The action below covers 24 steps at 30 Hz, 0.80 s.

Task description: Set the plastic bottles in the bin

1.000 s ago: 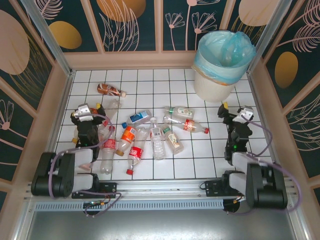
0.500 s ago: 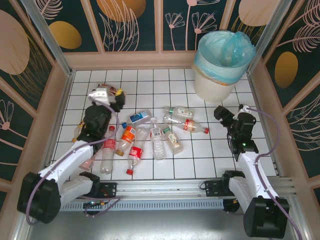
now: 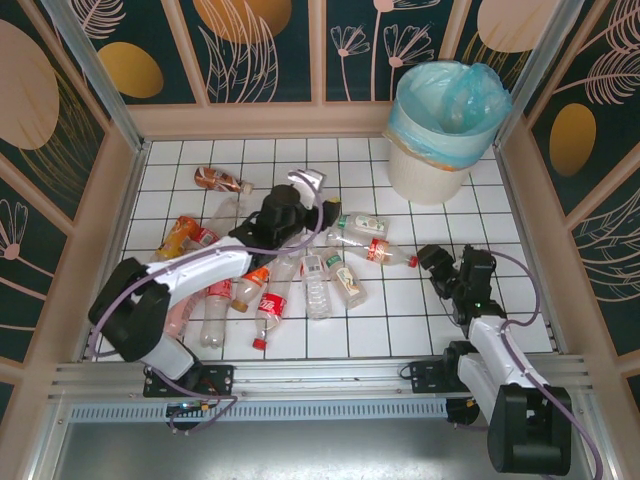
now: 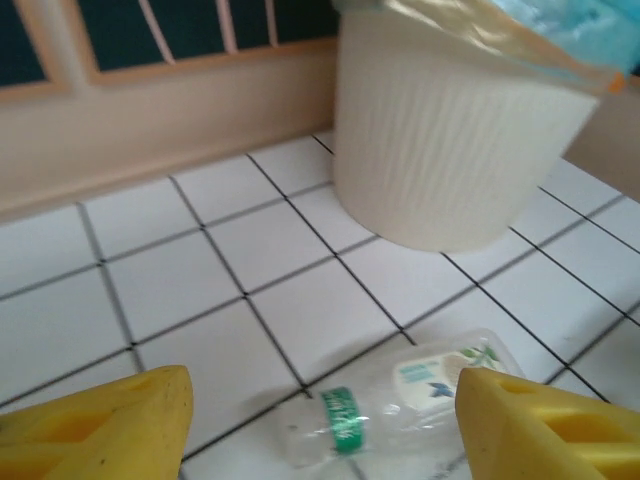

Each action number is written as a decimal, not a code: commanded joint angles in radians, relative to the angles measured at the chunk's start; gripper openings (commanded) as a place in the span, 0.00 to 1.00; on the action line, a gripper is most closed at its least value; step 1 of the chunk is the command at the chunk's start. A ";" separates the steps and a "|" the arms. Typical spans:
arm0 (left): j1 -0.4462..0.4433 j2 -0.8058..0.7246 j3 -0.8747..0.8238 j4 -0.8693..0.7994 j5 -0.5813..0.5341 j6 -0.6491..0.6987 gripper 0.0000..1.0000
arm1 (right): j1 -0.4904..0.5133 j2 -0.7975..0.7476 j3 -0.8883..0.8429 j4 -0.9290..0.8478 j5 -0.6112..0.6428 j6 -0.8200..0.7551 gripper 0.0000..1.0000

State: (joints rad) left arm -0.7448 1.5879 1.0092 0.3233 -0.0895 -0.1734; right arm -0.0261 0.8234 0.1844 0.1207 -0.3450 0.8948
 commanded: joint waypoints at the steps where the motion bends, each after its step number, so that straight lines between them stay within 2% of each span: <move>1: -0.007 0.073 0.080 -0.066 0.079 -0.094 0.67 | 0.006 0.017 -0.030 0.118 -0.026 0.099 0.69; 9: -0.024 0.203 0.147 -0.121 0.165 -0.187 0.64 | 0.006 0.084 -0.108 0.304 -0.051 0.213 0.67; 24: -0.042 0.321 0.168 -0.167 0.205 -0.282 0.64 | 0.051 0.280 -0.162 0.632 -0.064 0.400 0.66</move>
State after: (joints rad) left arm -0.7750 1.8885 1.1488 0.1726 0.0967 -0.4232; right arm 0.0067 1.0767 0.0402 0.6308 -0.4068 1.2366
